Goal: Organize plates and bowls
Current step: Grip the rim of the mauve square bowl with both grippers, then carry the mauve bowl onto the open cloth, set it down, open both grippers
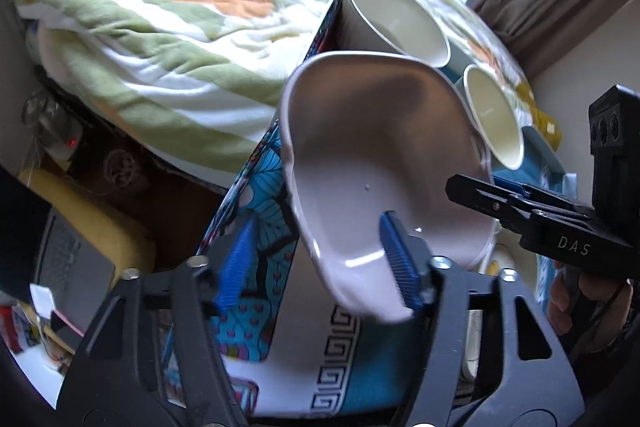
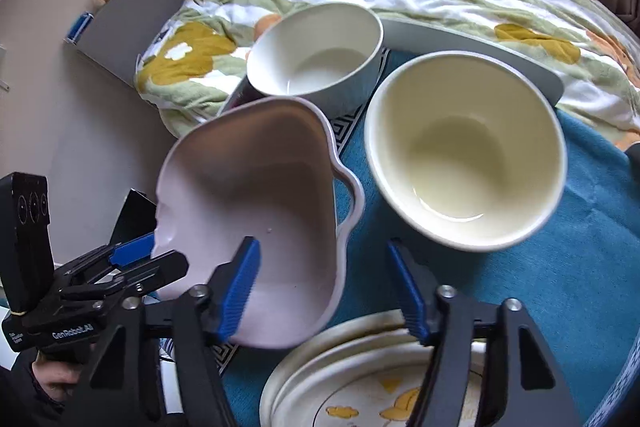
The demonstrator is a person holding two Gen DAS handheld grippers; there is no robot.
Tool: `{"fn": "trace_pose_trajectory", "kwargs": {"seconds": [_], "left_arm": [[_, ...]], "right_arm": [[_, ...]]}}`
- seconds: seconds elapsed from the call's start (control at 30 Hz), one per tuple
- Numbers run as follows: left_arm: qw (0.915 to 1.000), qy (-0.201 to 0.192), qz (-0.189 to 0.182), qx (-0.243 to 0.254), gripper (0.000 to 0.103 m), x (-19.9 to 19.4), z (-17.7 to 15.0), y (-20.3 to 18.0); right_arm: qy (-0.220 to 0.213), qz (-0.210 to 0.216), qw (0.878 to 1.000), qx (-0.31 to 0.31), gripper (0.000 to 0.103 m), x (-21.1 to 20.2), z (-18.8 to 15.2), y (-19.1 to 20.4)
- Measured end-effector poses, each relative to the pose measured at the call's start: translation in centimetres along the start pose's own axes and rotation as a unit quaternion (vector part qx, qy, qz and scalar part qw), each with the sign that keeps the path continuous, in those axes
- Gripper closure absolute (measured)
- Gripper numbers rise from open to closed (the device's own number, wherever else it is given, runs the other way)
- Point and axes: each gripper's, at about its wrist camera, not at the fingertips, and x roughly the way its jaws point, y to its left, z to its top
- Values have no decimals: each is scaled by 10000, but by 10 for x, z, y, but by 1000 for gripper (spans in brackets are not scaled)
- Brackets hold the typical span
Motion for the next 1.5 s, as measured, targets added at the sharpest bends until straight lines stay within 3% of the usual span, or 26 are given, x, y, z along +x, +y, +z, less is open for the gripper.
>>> {"fn": "trace_pose_trajectory", "kwargs": {"seconds": [0.03, 0.07, 0.1, 0.17, 0.2, 0.37, 0.63, 0.9, 1.13, 1.33, 1.5], "left_arm": [[10000, 47, 9, 24, 58, 4, 3, 0], [9999, 105, 14, 34, 66, 8, 4, 1], [9998, 195, 25, 27, 78, 13, 6, 2], [9994, 321, 87, -8, 91, 21, 8, 4], [9993, 357, 101, -19, 91, 23, 9, 5], [9993, 235, 285, 74, 92, 20, 10, 3], [9972, -159, 521, 504, 92, -23, 13, -23], [9901, -710, 555, 1074, 92, -74, -7, -107], [9849, -816, 326, 1490, 92, -83, -54, -208], [9808, -715, -57, 1812, 92, -63, -96, -288], [9789, -334, -366, 1980, 92, -15, -123, -337]], "right_arm": [[32, -16, 10000, -7, 62, 3, 1, -1], [67, -47, 10000, -20, 71, 6, 2, -1], [105, -78, 9999, -29, 74, 9, 3, -2], [120, -99, 9999, -61, 82, 12, 4, -1], [147, -140, 9997, -120, 87, 14, 4, 1], [180, -168, 9994, -249, 90, 17, 1, 5], [-285, 18, 9992, -273, 90, -16, -7, 12], [-1083, 66, 9939, -188, 90, -97, -38, -9], [-1475, -115, 9890, 17, 91, -175, -95, -67], [-1719, -434, 9832, 429, 90, -227, -148, -127], [-1664, -725, 9801, 805, 90, -242, -187, -184]]}}
